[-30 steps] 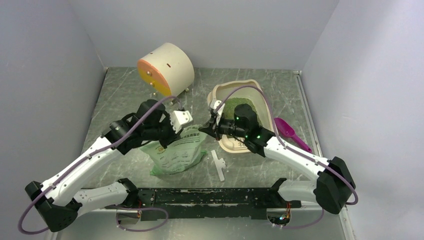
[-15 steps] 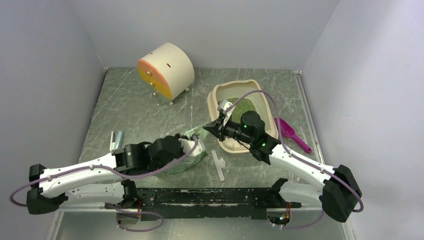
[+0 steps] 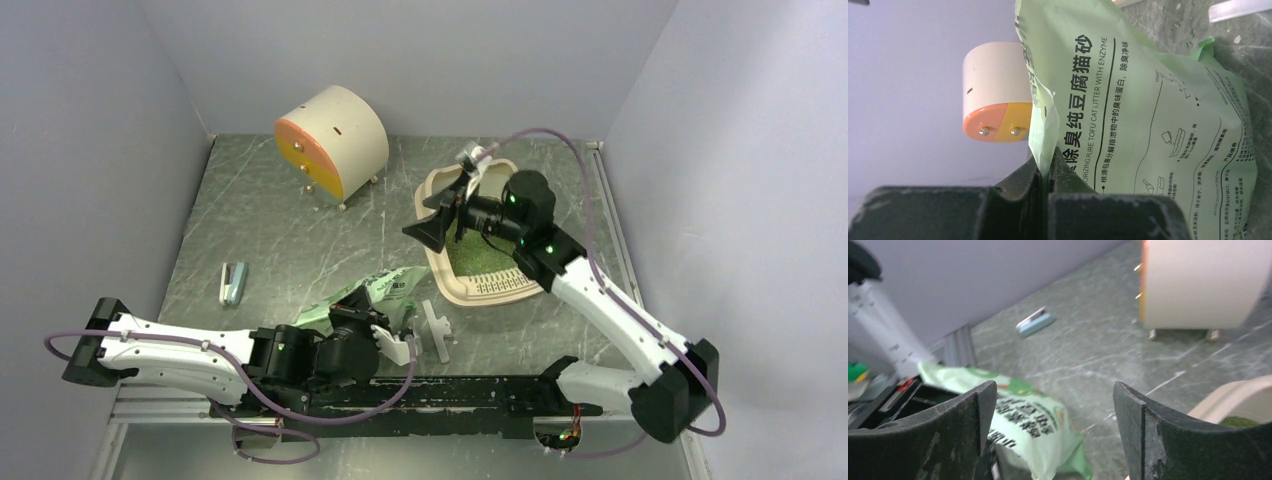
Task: Fill the litter box with clean litter
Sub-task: Close the cat litter bag at the center of the board.
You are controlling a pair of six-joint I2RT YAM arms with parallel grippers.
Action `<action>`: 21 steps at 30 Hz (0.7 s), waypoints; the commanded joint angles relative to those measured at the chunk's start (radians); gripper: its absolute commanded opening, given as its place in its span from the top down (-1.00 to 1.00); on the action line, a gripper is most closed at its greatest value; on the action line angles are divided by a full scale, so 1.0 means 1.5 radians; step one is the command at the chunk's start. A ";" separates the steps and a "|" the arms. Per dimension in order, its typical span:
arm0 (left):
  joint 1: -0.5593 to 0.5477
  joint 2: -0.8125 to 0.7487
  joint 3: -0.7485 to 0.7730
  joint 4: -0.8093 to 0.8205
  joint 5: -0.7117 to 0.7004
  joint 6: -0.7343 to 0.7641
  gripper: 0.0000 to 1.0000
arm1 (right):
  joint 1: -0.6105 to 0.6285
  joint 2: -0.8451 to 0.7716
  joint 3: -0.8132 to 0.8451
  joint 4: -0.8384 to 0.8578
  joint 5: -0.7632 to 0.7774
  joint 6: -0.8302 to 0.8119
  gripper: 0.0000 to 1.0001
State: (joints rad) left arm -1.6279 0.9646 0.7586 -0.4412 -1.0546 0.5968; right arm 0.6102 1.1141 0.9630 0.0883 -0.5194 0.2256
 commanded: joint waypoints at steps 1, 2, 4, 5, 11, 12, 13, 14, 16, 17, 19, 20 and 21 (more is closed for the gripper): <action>-0.018 -0.023 0.006 0.084 -0.125 0.060 0.91 | -0.008 0.113 0.109 -0.211 -0.217 -0.043 -0.82; -0.029 -0.027 0.000 0.095 -0.138 0.073 0.91 | -0.008 0.140 0.125 -0.250 -0.249 -0.063 -0.83; -0.047 -0.036 -0.020 0.146 -0.166 0.128 0.91 | -0.006 0.188 0.140 -0.307 -0.293 -0.096 -0.85; -0.051 -0.041 -0.038 0.177 -0.174 0.165 0.90 | -0.003 0.204 0.145 -0.321 -0.298 -0.093 -0.86; -0.062 -0.073 -0.046 0.220 -0.180 0.223 0.91 | 0.008 0.221 0.168 -0.349 -0.249 -0.107 -0.80; -0.062 -0.075 -0.029 0.180 -0.177 0.188 0.91 | 0.007 0.193 0.147 -0.314 -0.204 -0.106 -0.81; -0.063 -0.073 -0.012 0.137 -0.176 0.156 0.91 | 0.007 0.160 0.121 -0.271 -0.160 -0.103 -0.83; -0.062 -0.066 0.011 0.083 -0.164 0.117 0.91 | 0.006 0.126 0.087 -0.217 -0.116 -0.095 -0.86; -0.062 -0.035 0.106 -0.107 -0.087 -0.073 0.91 | 0.003 0.058 0.019 -0.123 -0.089 -0.103 -0.91; -0.062 -0.012 0.156 -0.187 -0.053 -0.145 0.90 | 0.002 0.026 -0.019 -0.085 -0.086 -0.104 -0.96; -0.061 0.028 0.228 -0.283 0.007 -0.231 0.90 | 0.000 -0.014 -0.055 -0.033 -0.103 -0.109 -0.99; -0.061 0.043 0.260 -0.315 0.039 -0.262 0.91 | 0.000 -0.025 -0.064 -0.023 -0.128 -0.120 -1.00; -0.061 0.053 0.284 -0.336 0.070 -0.282 0.90 | 0.000 -0.031 -0.071 -0.019 -0.155 -0.134 -1.00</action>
State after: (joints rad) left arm -1.7138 1.0168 0.9611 -0.7155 -1.0145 0.4164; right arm 0.6125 1.1099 0.9176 -0.1215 -0.7181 0.0807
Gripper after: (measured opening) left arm 0.070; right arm 0.994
